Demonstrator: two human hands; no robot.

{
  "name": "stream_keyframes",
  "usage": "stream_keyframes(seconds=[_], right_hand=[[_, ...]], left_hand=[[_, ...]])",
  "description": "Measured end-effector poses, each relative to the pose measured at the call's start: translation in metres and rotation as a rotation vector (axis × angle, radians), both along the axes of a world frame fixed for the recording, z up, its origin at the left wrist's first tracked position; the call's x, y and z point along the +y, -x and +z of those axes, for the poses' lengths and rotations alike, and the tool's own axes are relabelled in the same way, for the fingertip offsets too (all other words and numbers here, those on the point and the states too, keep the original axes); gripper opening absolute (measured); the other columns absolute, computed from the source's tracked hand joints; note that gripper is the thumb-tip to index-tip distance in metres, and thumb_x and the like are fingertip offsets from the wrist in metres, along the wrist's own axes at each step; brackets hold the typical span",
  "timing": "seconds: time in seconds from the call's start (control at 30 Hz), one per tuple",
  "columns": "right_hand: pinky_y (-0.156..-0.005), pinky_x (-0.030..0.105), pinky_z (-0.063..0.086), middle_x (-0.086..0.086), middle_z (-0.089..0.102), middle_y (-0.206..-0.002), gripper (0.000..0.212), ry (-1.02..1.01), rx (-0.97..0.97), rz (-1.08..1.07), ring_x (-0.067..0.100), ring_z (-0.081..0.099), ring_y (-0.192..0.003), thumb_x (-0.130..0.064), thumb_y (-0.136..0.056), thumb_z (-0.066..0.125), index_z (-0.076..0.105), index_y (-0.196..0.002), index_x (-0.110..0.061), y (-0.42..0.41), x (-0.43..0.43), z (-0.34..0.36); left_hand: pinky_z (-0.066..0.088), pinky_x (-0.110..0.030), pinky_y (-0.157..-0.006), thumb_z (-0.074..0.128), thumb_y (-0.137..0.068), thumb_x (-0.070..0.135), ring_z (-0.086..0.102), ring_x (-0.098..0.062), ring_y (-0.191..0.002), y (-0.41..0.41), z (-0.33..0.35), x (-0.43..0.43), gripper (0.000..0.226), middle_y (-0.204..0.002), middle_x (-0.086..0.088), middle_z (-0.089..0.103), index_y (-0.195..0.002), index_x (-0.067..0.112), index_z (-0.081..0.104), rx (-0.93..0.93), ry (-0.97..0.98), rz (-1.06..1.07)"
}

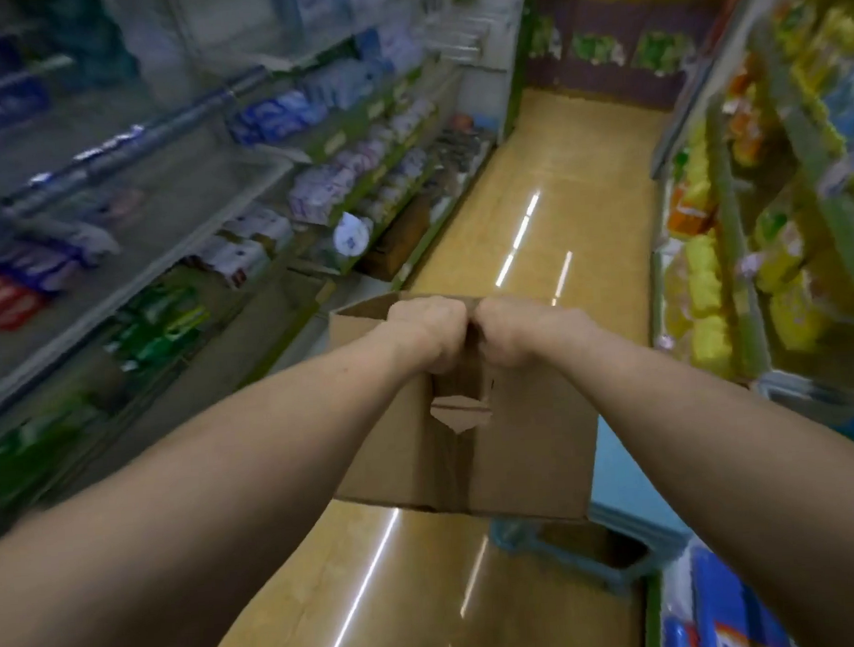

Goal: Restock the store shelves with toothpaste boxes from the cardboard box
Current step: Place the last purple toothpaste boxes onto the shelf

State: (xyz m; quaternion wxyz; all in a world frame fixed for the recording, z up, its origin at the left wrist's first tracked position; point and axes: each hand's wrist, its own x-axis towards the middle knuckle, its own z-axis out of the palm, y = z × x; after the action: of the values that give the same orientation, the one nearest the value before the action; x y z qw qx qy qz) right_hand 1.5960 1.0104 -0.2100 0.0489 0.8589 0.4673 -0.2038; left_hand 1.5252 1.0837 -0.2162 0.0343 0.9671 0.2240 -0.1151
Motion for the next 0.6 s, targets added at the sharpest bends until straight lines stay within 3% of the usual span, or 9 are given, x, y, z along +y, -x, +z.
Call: stream_keyframes(seconds=[0.13,0.23,0.3,0.4,0.6], right_hand=[[-0.076,0.032,0.047,0.009,0.061,-0.100,0.020,0.046,0.031,0.185,0.030,0.061,-0.096,-0.016,-0.090,0.054,0.061,-0.109,-0.011,0.043,0.034,0.017],[-0.070,0.031,0.043,0.009,0.059,-0.095,0.007,0.066,0.014,0.309,0.028,0.057,-0.085,-0.015,-0.090,0.051,0.057,-0.090,-0.012,0.078,0.056,0.026],[-0.068,0.031,0.040,0.006,0.054,-0.089,0.011,0.060,0.018,0.381,0.026,0.052,-0.079,-0.015,-0.090,0.050,0.050,-0.079,-0.015,0.108,0.068,0.033],[-0.070,0.030,0.041,0.006,0.054,-0.090,0.002,0.071,0.031,0.499,0.026,0.053,-0.082,-0.015,-0.091,0.051,0.053,-0.092,-0.015,0.152,0.079,0.039],[-0.073,0.031,0.043,0.006,0.054,-0.092,0.014,0.111,-0.004,0.716,0.027,0.057,-0.089,-0.017,-0.091,0.052,0.058,-0.103,-0.014,0.241,0.092,0.048]], left_hand=[[0.043,-0.032,-0.070,0.054,-0.092,0.029,0.052,-0.019,-0.085,0.052,0.020,0.024,0.009,-0.093,0.001,0.053,-0.097,0.022,0.056,0.085,0.015,0.118],[0.040,-0.031,-0.066,0.053,-0.091,0.028,0.051,-0.019,-0.079,0.094,0.031,0.041,0.010,-0.084,0.003,0.051,-0.096,0.021,0.058,0.118,0.067,0.195],[0.040,-0.030,-0.064,0.053,-0.090,0.027,0.050,-0.019,-0.073,0.129,0.037,0.048,0.008,-0.075,0.003,0.049,-0.093,0.021,0.057,0.133,0.077,0.253],[0.040,-0.028,-0.061,0.053,-0.090,0.026,0.050,-0.019,-0.068,0.178,0.043,0.048,0.008,-0.071,0.003,0.049,-0.088,0.019,0.056,0.132,0.088,0.338],[0.046,-0.029,-0.065,0.054,-0.091,0.025,0.056,-0.022,-0.076,0.273,0.050,0.038,0.014,-0.080,-0.001,0.058,-0.093,0.015,0.062,0.118,0.134,0.537]])
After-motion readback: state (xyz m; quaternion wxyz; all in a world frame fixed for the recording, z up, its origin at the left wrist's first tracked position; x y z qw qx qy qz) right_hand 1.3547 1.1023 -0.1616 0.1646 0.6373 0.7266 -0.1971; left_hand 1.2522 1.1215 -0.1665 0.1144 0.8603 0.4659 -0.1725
